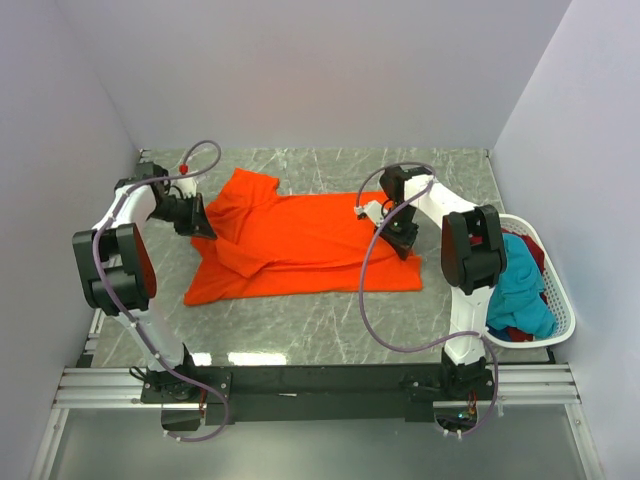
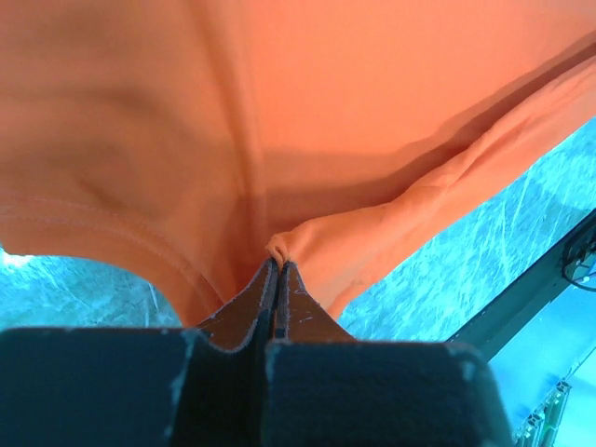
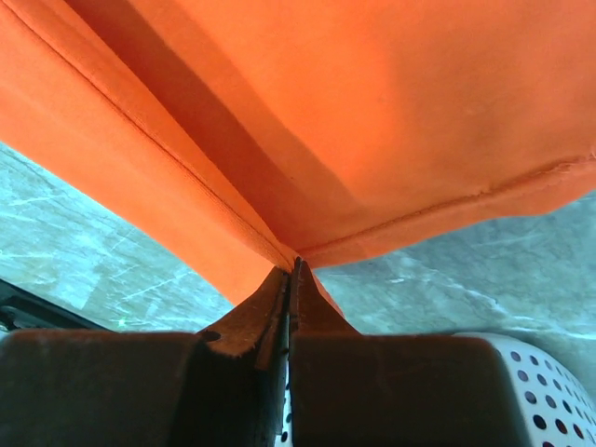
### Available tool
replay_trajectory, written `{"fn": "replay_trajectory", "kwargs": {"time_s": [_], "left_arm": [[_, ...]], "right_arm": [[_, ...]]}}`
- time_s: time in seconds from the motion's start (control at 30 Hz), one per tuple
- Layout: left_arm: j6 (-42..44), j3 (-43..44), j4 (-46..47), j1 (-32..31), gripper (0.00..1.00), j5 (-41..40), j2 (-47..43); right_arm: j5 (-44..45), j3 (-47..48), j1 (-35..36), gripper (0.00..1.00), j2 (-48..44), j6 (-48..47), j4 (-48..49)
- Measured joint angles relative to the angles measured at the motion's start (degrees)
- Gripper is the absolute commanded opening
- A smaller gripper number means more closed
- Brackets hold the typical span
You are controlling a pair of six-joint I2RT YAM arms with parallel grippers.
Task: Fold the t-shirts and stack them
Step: Fold the tshirt
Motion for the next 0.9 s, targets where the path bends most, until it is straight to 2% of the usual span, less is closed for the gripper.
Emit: {"fn": "replay_trajectory", "kwargs": {"time_s": [0.17,0.27,0.3,0.37,0.4,0.5,0.7,0.9], "left_arm": [[-1.4,1.9,0.4,0.0,0.01,0.7,0.1],[-2.6,2.0,1.3,0.0,0.01,0.8,0.5],[-3.0,2.0,1.7,0.0,0.03,0.7,0.8],[-4.2,2.0,2.4,0.1,0.19,0.7,1.7],[-4.6,2.0,2.8,0.1,0.31,0.7,2.2],[-6.6,1.3,4.4,1.0,0.39,1.3,3.0],[-7.2,-3.7,6.4,5.1,0.39,2.1,0.8],[-5.7,-8.3,5.1,5.2,0.36,2.6,-3.0]], "right_arm": [[1.0,0.4,0.0,0.04,0.4,0.3,0.2],[1.3,2.4,0.0,0.25,2.0,0.9,0.2],[1.4,3.1,0.1,0.39,2.6,1.2,0.6],[2.1,4.0,0.1,0.46,3.1,2.1,1.2],[2.3,4.4,0.1,0.49,3.1,2.5,1.5],[1.9,6.7,0.1,0.49,3.2,4.7,1.6],[-7.1,15.6,1.5,0.43,3.1,12.5,1.5],[-21.5,21.1,9.0,0.34,3.3,24.6,3.7]]}}
